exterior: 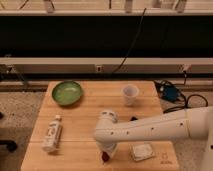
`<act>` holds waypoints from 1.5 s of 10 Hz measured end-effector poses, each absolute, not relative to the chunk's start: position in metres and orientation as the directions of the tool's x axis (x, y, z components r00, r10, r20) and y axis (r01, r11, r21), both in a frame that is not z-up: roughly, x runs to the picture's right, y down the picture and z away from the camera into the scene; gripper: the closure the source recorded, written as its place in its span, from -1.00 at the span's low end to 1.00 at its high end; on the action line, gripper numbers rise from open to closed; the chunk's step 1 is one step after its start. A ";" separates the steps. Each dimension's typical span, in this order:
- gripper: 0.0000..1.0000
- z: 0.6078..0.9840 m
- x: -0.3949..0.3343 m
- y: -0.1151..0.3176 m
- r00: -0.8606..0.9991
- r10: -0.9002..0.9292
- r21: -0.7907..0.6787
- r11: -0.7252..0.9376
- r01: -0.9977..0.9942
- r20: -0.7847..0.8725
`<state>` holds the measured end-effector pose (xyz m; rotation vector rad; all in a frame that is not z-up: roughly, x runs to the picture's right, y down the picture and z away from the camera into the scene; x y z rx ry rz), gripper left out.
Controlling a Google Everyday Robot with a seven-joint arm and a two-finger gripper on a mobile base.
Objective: Place the pepper in the ceramic cup
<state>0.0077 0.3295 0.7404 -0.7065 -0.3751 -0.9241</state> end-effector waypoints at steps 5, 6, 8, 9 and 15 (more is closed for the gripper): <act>1.00 0.727 0.001 0.303 0.561 -0.596 -0.362 0.429 0.827 0.575; 1.00 0.722 0.002 0.277 0.565 -0.597 -0.361 0.436 0.825 0.569; 1.00 0.726 0.008 0.246 0.582 -0.588 -0.367 0.453 0.813 0.562; 1.00 0.730 0.016 0.228 0.598 -0.577 -0.373 0.469 0.800 0.556; 1.00 0.743 0.094 0.120 0.741 -0.506 -0.424 0.610 0.670 0.442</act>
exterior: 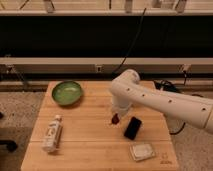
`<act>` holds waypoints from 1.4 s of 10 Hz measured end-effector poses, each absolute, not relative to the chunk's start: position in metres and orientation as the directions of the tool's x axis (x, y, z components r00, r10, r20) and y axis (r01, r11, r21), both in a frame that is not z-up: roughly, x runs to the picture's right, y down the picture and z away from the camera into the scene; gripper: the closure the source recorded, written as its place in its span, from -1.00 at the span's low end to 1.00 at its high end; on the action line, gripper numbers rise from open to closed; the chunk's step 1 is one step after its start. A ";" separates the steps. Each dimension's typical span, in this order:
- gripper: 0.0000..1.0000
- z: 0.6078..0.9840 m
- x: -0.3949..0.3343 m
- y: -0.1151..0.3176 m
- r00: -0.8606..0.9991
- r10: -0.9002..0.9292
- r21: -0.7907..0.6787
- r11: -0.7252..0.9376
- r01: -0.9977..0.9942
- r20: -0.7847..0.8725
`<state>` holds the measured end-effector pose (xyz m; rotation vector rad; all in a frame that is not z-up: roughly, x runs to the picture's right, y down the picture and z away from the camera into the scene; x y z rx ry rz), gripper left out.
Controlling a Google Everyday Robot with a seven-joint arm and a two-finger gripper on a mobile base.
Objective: Place the pepper in the ceramic cup
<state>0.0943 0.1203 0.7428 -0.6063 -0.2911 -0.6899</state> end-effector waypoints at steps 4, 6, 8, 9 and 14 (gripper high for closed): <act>1.00 0.755 0.119 0.086 0.817 -0.465 -0.453 0.680 0.577 0.342; 1.00 0.774 0.140 0.068 0.860 -0.420 -0.466 0.723 0.510 0.290; 1.00 0.790 0.157 0.052 0.892 -0.374 -0.470 0.758 0.451 0.253; 1.00 0.797 0.166 0.042 0.907 -0.349 -0.468 0.777 0.420 0.235; 0.96 0.811 0.180 0.000 0.938 -0.293 -0.452 0.822 0.347 0.186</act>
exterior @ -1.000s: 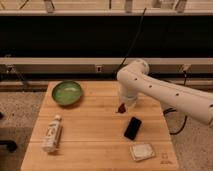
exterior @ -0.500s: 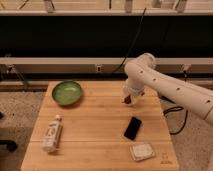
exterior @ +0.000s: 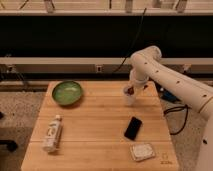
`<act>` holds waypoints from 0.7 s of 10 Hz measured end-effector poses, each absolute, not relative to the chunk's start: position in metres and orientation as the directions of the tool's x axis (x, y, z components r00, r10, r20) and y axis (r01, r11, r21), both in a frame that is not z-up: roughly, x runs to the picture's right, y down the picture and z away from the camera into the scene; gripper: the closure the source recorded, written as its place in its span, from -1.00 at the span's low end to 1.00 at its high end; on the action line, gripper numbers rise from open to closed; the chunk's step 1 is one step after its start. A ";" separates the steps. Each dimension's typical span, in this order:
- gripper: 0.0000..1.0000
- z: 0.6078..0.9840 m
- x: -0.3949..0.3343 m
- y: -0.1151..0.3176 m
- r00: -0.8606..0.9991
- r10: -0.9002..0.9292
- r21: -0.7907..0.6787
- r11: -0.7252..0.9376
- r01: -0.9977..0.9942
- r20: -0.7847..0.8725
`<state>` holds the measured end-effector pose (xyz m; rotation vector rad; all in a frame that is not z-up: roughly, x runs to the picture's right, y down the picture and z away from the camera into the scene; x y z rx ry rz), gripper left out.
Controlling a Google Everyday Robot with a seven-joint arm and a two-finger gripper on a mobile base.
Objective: Place the pepper in the ceramic cup
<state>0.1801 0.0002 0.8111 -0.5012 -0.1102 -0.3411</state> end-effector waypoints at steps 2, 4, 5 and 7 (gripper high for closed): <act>0.60 0.818 0.178 -0.012 0.938 -0.290 -0.446 0.826 0.344 0.188; 0.16 0.823 0.178 -0.013 0.939 -0.282 -0.453 0.823 0.342 0.196; 0.00 0.824 0.177 -0.012 0.939 -0.280 -0.455 0.822 0.343 0.201; -0.45 0.826 0.168 -0.013 0.932 -0.282 -0.441 0.823 0.357 0.228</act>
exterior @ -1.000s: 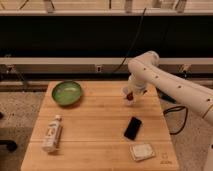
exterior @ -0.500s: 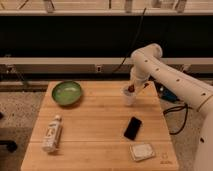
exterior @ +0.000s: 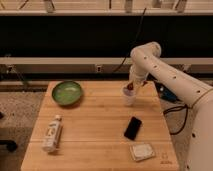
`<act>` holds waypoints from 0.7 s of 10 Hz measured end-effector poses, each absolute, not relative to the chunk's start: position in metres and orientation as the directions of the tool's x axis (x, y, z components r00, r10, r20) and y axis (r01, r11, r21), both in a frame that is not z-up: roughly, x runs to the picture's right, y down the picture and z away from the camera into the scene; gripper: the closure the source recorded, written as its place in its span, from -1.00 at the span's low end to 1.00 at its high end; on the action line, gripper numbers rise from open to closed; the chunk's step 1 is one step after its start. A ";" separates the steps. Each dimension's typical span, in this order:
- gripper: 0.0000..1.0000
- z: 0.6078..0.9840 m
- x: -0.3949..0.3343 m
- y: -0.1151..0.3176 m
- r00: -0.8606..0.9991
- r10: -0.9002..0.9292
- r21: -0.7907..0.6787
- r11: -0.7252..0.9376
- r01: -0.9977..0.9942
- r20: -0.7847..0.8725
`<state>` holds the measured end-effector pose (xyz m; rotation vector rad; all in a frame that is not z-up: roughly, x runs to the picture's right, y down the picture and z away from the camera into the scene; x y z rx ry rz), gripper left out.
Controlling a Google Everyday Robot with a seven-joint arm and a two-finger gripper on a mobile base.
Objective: Place the pepper in the ceramic cup
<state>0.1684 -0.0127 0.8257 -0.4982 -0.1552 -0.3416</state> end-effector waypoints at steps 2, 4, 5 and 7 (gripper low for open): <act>-0.60 0.824 0.158 -0.013 0.924 -0.294 -0.430 0.822 0.374 0.243; -0.60 0.823 0.161 -0.014 0.931 -0.287 -0.434 0.826 0.360 0.227; -0.60 0.821 0.171 -0.014 0.933 -0.287 -0.442 0.823 0.356 0.219; -0.60 0.821 0.178 -0.014 0.932 -0.286 -0.439 0.824 0.359 0.224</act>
